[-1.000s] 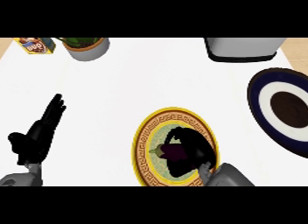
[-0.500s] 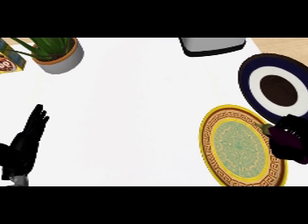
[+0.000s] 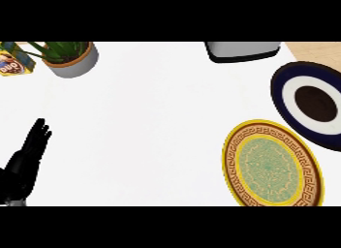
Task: Pick the eggplant from the plate and place it in the plate
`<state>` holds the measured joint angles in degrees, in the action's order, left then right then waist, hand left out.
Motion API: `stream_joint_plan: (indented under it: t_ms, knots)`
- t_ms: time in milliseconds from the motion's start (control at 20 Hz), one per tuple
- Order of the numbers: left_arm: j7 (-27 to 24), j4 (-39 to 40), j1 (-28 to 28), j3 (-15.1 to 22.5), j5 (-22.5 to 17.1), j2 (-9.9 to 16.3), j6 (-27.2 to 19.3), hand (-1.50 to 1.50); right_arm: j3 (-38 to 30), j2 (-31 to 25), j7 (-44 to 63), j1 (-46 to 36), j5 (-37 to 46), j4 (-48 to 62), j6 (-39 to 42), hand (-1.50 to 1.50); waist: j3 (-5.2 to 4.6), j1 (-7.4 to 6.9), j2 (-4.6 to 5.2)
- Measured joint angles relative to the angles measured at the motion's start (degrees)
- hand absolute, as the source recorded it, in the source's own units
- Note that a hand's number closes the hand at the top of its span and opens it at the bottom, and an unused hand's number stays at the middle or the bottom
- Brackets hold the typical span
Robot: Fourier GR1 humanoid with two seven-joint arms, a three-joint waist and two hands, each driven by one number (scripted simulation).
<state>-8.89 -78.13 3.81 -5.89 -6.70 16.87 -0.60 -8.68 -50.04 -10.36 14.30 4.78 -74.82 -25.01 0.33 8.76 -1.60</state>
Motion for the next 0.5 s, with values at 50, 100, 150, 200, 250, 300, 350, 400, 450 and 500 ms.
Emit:
stream_joint_plan:
  t_ms: [50, 100, 150, 200, 250, 300, 350, 400, 450, 500]
  knots:
    - [0.0, 0.0, 0.0, 0.2, 0.0, 0.1, 0.3, 0.00, -2.6, 0.0, -3.3, 1.7, -1.9, 0.2, -0.1, 1.50, -0.05, -0.31, 0.06]
    - [0.3, 0.1, -0.6, 0.4, 0.0, -0.1, 0.4, 0.00, -5.2, 0.2, -6.6, 3.4, -3.7, 0.4, -0.1, 1.50, -0.09, -0.64, 0.17]
    - [0.3, 0.0, -0.9, 0.5, 0.2, -0.1, 0.4, 0.00, -8.2, -0.1, -9.4, 4.9, -5.7, 0.9, 0.6, 1.50, -0.11, -1.12, 0.26]
    - [0.1, -0.2, -0.8, 1.0, 0.6, -0.4, 0.2, 0.00, -10.9, -0.3, -12.7, 6.3, -7.5, 1.7, 1.4, 1.50, -0.13, -1.71, 0.35]
    - [0.1, -0.2, -1.0, 1.2, 0.6, -0.3, 0.7, 0.00, -13.6, -0.3, -15.6, 7.9, -9.4, 2.5, 2.7, 1.50, -0.17, -2.35, 0.47]
    - [0.3, -0.5, -1.4, 1.9, 1.1, -0.6, 0.6, 0.00, -15.8, -0.1, -18.4, 8.9, -11.0, 3.6, 4.0, 1.50, -0.19, -3.15, 0.62]
    - [0.3, -0.9, -1.6, 2.6, 1.6, -1.2, 0.5, 0.00, -18.1, 0.2, -20.2, 10.5, -12.6, 3.4, 5.4, 1.50, -0.22, -3.83, 0.74]
    - [0.6, -1.0, -1.9, 2.8, 1.8, -1.2, 0.6, 0.00, -20.3, 0.2, -21.6, 12.1, -14.3, 3.0, 7.1, 1.50, -0.25, -4.40, 0.85]
    - [0.8, -1.1, -2.3, 3.2, 2.0, -1.3, 0.7, 0.00, -22.2, 0.0, -23.2, 12.4, -15.6, 4.3, 8.9, 1.50, -0.28, -5.10, 0.97]
    - [0.6, -0.5, -3.0, 3.4, 2.4, -1.5, 0.9, 0.00, -23.5, 0.3, -25.0, 12.5, -16.3, 5.8, 10.4, 1.50, -0.30, -5.71, 1.09]
